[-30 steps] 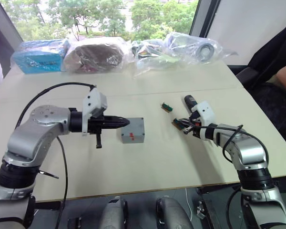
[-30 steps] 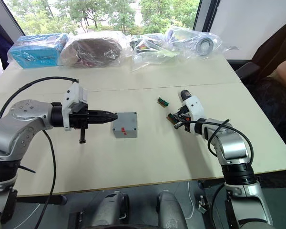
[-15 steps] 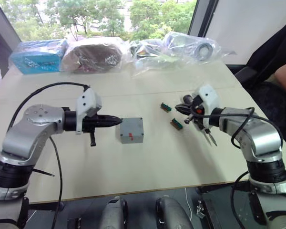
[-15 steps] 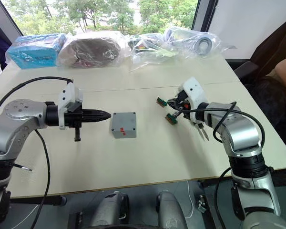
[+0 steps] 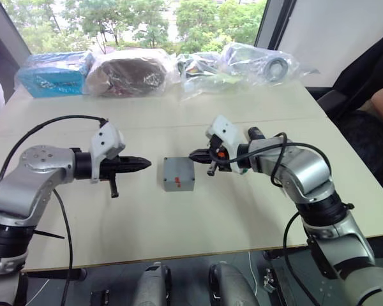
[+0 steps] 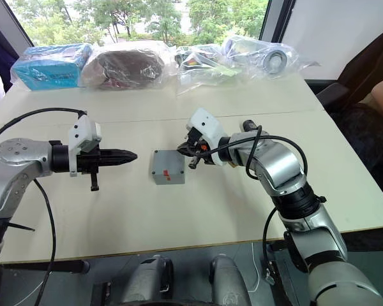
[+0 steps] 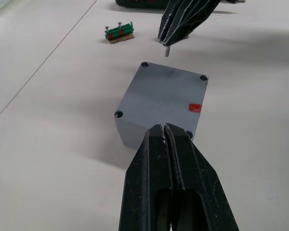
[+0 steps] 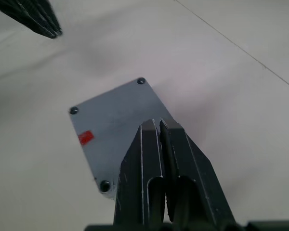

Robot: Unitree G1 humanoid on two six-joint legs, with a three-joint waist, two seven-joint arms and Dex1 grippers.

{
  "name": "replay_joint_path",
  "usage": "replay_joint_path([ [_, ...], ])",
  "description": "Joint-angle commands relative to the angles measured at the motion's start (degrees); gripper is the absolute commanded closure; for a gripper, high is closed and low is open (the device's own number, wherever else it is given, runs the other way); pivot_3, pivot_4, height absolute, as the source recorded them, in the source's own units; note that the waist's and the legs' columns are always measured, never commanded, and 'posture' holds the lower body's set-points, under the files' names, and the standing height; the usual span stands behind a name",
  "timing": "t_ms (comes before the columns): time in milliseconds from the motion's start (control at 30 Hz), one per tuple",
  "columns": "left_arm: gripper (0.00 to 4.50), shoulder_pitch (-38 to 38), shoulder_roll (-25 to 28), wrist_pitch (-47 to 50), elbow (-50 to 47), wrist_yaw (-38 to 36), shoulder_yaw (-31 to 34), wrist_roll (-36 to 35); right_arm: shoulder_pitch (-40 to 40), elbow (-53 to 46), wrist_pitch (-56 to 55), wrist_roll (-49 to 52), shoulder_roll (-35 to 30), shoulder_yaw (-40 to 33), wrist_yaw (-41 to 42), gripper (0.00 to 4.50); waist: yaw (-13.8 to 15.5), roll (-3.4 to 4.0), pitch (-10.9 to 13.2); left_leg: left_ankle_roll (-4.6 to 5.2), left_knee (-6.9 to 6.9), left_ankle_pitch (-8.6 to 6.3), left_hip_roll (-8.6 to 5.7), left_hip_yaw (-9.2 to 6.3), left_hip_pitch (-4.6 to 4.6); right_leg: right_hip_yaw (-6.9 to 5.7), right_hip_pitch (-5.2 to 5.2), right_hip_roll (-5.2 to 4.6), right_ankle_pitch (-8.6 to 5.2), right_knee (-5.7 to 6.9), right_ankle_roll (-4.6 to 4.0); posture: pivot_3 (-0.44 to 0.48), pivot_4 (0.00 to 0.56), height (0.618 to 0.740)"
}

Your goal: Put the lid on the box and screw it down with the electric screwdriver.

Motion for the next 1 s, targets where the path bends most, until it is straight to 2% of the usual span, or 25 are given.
replay_joint_path([
  [33,4.50,0.4,0.3,0.0,-3.0,1.1,2.5,-1.2,-2.5,3.0,-3.1,-1.4,1.6,0.2,0.6,4.45,0.0,0.00,0.0,0.00,0.00,0.00,0.01,0.00,0.00,-0.01,0.00,0.03,0.00,0.01,0.00,0.000,0.150,0.740],
  [1000,4.50,0.7,0.2,0.5,-4.4,3.1,1.8,-2.0,-3.0,11.3,-8.1,-6.0,3.6,1.5,4.0,4.45,0.0,0.00,0.0,0.00,-0.02,0.00,0.01,0.01,0.00,-0.02,-0.01,0.05,0.00,0.03,0.00,0.000,0.150,0.740],
])
